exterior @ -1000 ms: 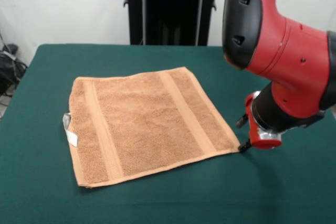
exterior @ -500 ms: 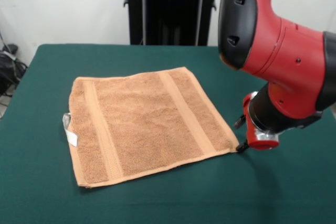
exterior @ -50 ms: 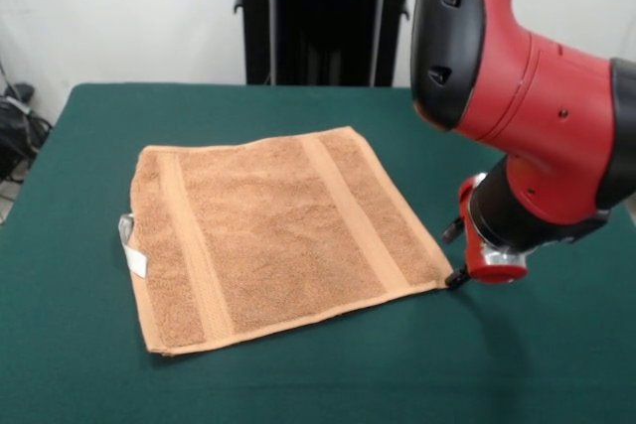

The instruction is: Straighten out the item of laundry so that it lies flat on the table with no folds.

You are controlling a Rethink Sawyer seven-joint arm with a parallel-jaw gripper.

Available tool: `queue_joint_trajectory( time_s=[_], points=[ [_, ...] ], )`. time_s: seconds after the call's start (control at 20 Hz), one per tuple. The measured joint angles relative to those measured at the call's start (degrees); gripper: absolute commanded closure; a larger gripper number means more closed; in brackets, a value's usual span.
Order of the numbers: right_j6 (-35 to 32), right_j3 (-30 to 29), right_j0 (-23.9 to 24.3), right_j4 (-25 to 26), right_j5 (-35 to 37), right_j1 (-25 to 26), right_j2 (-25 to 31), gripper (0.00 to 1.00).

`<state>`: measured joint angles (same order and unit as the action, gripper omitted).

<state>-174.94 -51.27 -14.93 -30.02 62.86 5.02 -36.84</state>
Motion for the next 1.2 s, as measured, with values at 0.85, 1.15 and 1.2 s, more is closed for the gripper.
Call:
queue_joint_trajectory(
  time_s=[0.85, 1.15, 1.2],
  points=[
    [0.0, 0.0, 0.1, 0.0, 0.0, -1.9, 0.0, 0.00],
    [0.0, 0.0, 0.3, 0.0, 0.0, -1.9, 0.0, 0.00],
    [0.0, 0.0, 0.3, 0.0, 0.0, -1.9, 0.0, 0.00]
  ],
)
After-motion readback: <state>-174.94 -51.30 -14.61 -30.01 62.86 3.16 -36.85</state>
